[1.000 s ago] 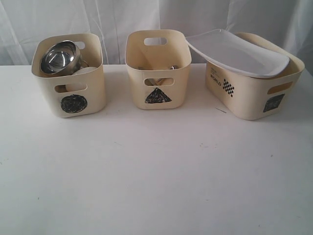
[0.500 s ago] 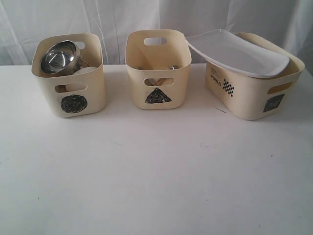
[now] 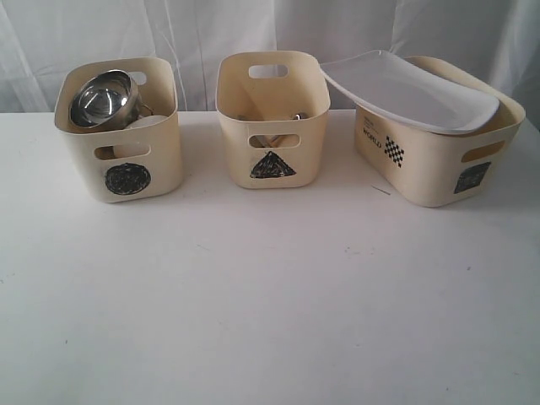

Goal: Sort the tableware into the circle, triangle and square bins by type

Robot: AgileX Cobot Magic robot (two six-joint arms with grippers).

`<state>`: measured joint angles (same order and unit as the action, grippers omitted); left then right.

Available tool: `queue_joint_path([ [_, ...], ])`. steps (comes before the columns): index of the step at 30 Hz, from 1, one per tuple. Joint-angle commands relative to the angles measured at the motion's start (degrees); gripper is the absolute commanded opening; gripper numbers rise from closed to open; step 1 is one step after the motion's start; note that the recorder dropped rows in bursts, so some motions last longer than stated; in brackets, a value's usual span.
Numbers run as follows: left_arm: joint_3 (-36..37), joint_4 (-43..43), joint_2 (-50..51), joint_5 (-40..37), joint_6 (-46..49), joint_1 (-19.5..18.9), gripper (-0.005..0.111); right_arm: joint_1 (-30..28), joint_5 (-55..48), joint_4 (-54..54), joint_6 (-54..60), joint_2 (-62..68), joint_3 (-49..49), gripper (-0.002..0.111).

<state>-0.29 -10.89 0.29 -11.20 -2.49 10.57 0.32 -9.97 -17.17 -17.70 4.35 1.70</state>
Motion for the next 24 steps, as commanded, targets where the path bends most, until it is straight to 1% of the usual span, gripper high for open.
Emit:
queue_joint_path([
  [1,0.29,-0.18,-0.29,0.12,-0.13,-0.12,0.000,-0.32,0.40,-0.39,6.86,-0.35,-0.09,0.000],
  [4,0.29,-0.18,-0.29,0.12,-0.13,-0.12,0.000,-0.32,0.40,-0.16,10.45,-0.35,-0.12,0.000],
  [7,0.29,-0.18,-0.29,0.12,-0.13,-0.12,0.000,-0.32,0.40,0.19,10.46,-0.35,-0.61,0.000],
  [10,0.29,-0.18,-0.29,0.12,-0.13,-0.12,0.000,-0.32,0.27,3.87,14.98,-0.35,-1.70,0.000],
  [24,0.29,-0.18,-0.29,0.12,-0.13,-0.12,0.000,-0.32,0.27,4.01,14.96,-0.35,-1.70,0.000],
])
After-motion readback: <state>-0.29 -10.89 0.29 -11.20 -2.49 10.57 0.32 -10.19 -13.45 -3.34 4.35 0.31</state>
